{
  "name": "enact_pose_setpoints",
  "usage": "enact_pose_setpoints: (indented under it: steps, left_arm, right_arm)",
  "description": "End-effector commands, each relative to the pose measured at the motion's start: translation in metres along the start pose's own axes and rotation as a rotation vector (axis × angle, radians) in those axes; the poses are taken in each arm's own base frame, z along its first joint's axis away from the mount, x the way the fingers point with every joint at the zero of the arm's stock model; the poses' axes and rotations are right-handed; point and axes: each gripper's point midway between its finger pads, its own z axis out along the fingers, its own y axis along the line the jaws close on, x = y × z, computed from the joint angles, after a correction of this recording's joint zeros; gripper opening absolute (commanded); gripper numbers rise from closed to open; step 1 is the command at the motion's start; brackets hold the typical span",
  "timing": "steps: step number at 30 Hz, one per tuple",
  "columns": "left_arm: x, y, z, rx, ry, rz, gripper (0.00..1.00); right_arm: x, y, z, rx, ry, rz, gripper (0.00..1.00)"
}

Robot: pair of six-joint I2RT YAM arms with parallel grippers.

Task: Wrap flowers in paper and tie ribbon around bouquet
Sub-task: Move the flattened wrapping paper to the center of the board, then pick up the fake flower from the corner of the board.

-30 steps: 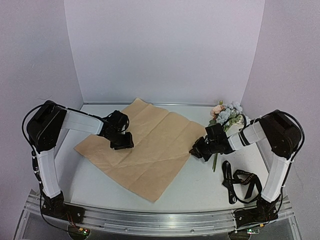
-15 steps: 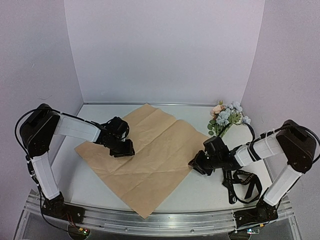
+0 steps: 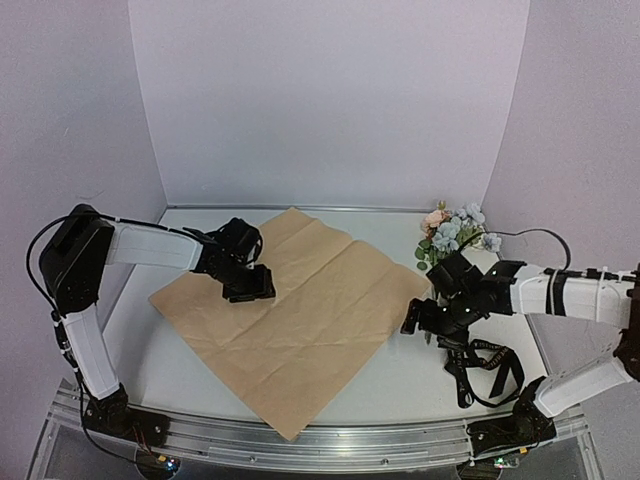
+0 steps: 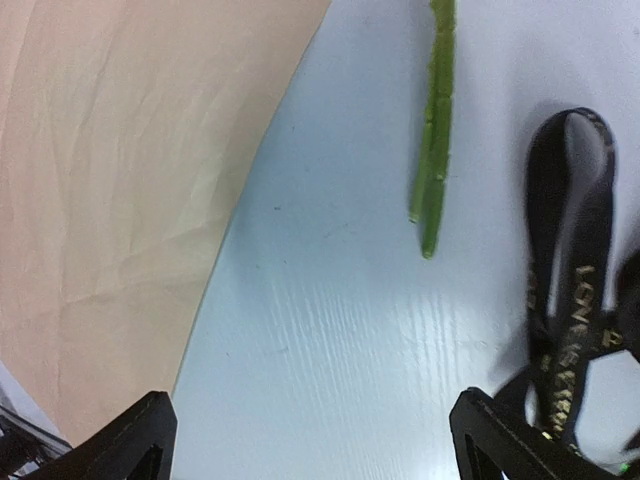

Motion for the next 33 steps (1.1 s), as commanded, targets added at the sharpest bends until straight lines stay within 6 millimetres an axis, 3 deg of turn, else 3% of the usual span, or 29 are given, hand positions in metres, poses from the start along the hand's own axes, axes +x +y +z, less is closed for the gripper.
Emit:
enact_pose_setpoints:
  steps: [1,9,16,20,23,28,33]
  left_arm:
    - [-0.02,-0.03,-0.035,0.057,-0.088,0.027,0.62]
    - [-0.008,-0.033,-0.067,0.081,-0.123,0.058,0.65]
    - [0.007,-0.038,-0.079,0.162,-0.106,0.102,0.66]
    - [0.012,-0.043,-0.08,0.202,-0.092,0.113,0.65]
    - [0.016,-0.047,-0.081,0.235,-0.08,0.116,0.65]
    - [0.021,-0.05,-0.084,0.266,-0.07,0.132,0.65]
    - [0.023,-0.053,-0.089,0.292,-0.07,0.142,0.65]
  right_arm:
    - [-0.015,-0.036,-0.038,0.195,0.042,-0.117,0.98]
    - [-0.076,-0.038,-0.035,0.249,0.048,-0.087,0.97]
    - [-0.117,-0.025,0.006,0.221,0.166,0.013,0.69]
    - [-0.127,-0.029,0.035,0.225,0.186,0.083,0.56]
    - [-0.131,-0.03,0.052,0.221,0.171,0.078,0.51]
    - [-0.133,-0.032,0.067,0.234,0.192,0.053,0.4]
    - [-0.13,-0.046,0.075,0.291,0.193,0.032,0.34]
